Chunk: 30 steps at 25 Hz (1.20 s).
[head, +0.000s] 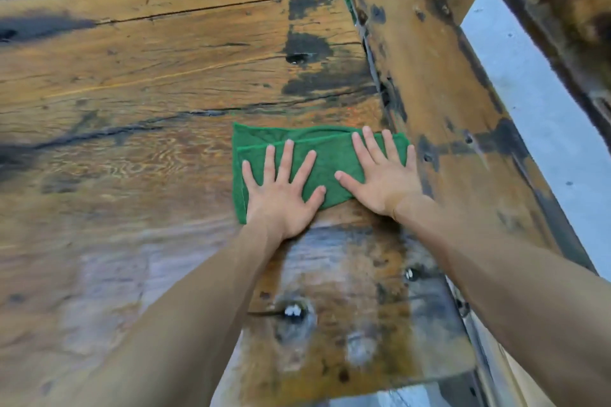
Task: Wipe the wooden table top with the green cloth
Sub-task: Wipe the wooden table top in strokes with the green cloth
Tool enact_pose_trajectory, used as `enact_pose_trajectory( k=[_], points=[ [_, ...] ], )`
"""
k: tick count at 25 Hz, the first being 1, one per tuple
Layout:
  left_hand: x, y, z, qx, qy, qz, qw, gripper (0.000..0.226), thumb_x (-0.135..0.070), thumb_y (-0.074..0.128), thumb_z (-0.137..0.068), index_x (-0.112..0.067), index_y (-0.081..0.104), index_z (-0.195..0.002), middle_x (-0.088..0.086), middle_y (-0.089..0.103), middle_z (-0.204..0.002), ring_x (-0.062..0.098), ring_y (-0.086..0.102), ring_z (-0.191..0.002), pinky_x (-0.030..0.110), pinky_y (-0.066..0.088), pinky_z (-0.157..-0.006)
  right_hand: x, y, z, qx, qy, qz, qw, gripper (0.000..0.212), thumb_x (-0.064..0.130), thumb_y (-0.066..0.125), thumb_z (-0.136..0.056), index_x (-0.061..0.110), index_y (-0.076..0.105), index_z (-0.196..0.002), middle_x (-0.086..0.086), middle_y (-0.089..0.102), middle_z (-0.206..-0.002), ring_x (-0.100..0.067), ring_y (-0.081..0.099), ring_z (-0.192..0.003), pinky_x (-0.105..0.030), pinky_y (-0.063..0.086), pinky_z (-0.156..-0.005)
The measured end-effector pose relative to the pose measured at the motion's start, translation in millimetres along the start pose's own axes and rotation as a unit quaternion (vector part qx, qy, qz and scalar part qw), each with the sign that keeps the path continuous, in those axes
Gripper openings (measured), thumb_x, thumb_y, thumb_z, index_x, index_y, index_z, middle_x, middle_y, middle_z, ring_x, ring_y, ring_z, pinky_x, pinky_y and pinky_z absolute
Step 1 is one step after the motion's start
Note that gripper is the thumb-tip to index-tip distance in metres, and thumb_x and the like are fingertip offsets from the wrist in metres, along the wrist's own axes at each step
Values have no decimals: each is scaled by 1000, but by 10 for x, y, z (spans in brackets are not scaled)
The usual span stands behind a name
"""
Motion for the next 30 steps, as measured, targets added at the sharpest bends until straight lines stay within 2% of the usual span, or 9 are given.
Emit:
enact_pose_trajectory(
  k=[7, 14, 22, 30],
  points=[
    [-318, 352, 1189, 41, 21, 12, 999, 69, -74, 8, -94, -50, -21, -152, -5, -32, -163, 28, -29, -150, 69, -14, -114, -109, 474, 1246, 26, 21, -9, 999, 86, 81, 14, -88, 37, -17, -156, 17, -28, -160, -19, -26, -150, -59, -10, -119],
    [-443, 590, 1962, 45, 29, -1, 999, 69, -73, 5, -94, -48, -24, -151, -5, -36, -160, 29, -31, -149, 69, -14, -114, -94, 750, 2019, 41, 19, -5, 999, 87, 82, 12, -87, 37, -19, -155, 17, -30, -159, -19, -26, -149, -59, -13, -119],
    [-481, 718, 2490, 60, 39, -1, 997, 69, -74, 6, -94, -48, -27, -150, -4, -37, -160, 28, -32, -149, 69, -13, -114, -24, 894, 2566, 60, 11, 13, 998, 86, 81, 9, -88, 35, -24, -153, 14, -35, -157, -21, -29, -148, -59, -14, -118],
    [-459, 724, 2508, 62, 48, -5, 997, 68, -75, 3, -93, -50, -29, -148, -5, -38, -160, 28, -34, -148, 70, -15, -113, -22, 926, 2559, 83, 7, 28, 996, 85, 80, 6, -88, 33, -30, -150, 12, -40, -154, -22, -32, -146, -61, -14, -118]
  ],
)
Point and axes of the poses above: each hand's wrist, its own z-axis away from the middle knuckle, its own y-axis out of the palm, x = y × z, the point moved 10 cm from there along -z, towards the middle knuckle
